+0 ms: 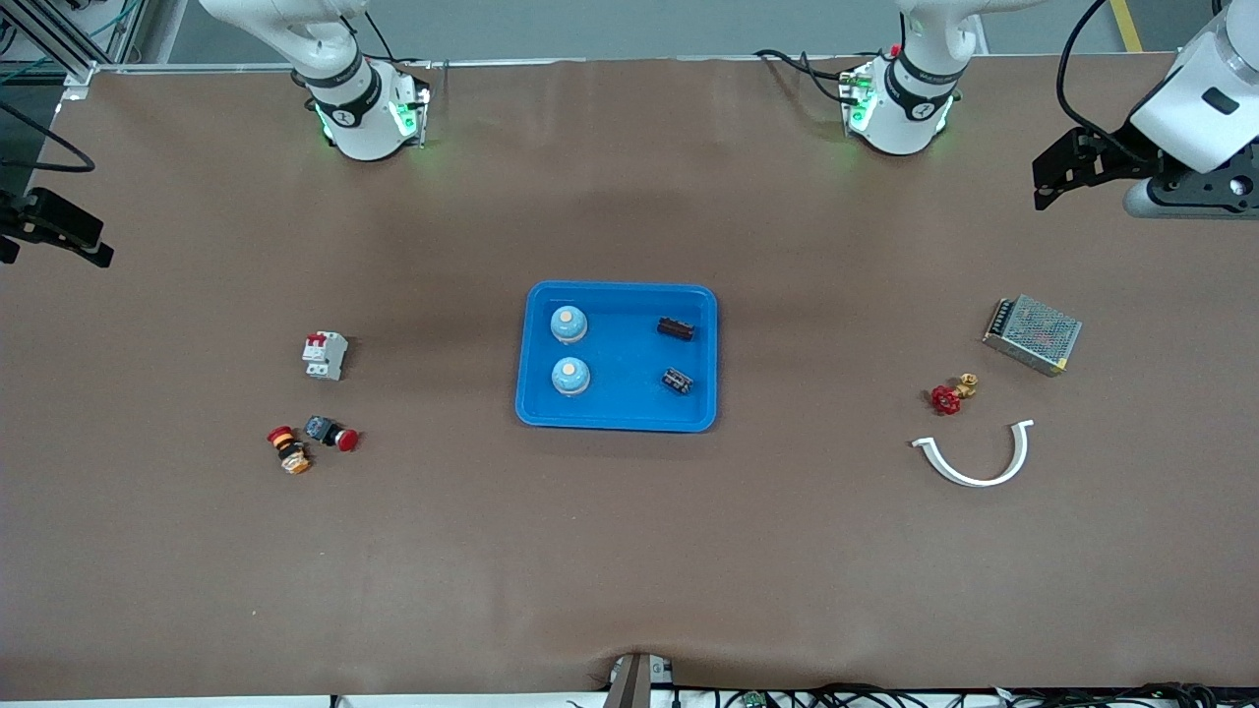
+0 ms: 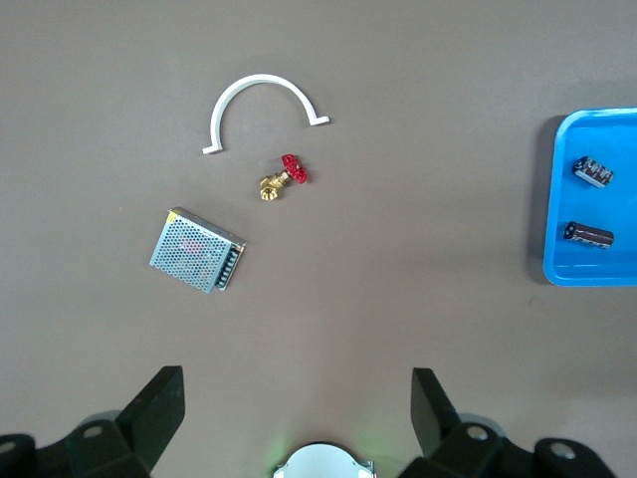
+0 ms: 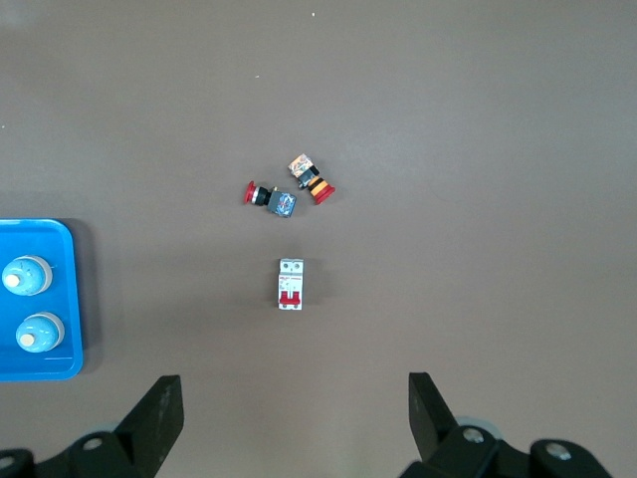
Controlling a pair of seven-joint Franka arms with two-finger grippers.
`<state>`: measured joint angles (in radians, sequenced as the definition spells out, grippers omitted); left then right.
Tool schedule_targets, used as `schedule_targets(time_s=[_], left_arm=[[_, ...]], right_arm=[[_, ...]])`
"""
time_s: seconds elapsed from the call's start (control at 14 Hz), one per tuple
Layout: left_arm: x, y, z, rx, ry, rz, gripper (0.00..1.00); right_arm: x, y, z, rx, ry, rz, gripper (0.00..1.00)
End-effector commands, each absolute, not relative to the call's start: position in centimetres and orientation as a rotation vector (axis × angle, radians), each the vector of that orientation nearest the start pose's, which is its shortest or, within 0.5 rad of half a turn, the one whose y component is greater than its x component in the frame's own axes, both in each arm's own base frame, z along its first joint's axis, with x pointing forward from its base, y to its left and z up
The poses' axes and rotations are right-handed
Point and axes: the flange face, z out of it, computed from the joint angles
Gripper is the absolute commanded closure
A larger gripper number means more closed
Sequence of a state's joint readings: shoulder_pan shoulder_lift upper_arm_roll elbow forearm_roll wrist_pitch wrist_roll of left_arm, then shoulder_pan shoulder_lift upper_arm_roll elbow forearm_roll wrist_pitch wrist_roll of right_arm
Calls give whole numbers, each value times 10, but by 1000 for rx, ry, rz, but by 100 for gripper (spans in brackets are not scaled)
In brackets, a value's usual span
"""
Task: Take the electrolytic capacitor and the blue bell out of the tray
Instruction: 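Reach the left gripper toward the capacitors in the blue tray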
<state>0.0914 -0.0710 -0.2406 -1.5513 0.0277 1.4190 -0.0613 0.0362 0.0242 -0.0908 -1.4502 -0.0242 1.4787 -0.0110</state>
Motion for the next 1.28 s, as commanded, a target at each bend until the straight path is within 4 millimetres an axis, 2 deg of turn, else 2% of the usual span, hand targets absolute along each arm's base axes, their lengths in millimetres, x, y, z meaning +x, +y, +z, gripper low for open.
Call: schedule_targets(time_s=[0.0, 0.07, 0.21, 0.36, 0.5, 0.71, 0.85, 1.21], left_arm=[[510, -79, 659, -3082, 136, 99, 0], [510, -80, 661, -3082, 141, 94, 0], [516, -86, 650, -3085, 152, 127, 0], [527, -108, 639, -3076, 213, 143, 0], [539, -118, 620, -3092, 235, 143, 0], [558, -159, 584, -3111, 347, 144, 0], [562, -185, 554, -3119, 286, 174, 0], [537, -264, 474, -3116, 2, 162, 0]], right_arm=[[554, -32, 663, -3166, 69, -11, 0], [554, -31, 665, -3167, 67, -16, 0], [554, -32, 664, -3165, 71, -11, 0], [554, -33, 663, -3167, 74, -9, 0], [554, -32, 662, -3167, 84, 6, 0], [555, -28, 664, -3167, 79, -11, 0], [557, -23, 661, -3169, 62, -7, 0], [558, -21, 660, -3170, 40, -2, 0]])
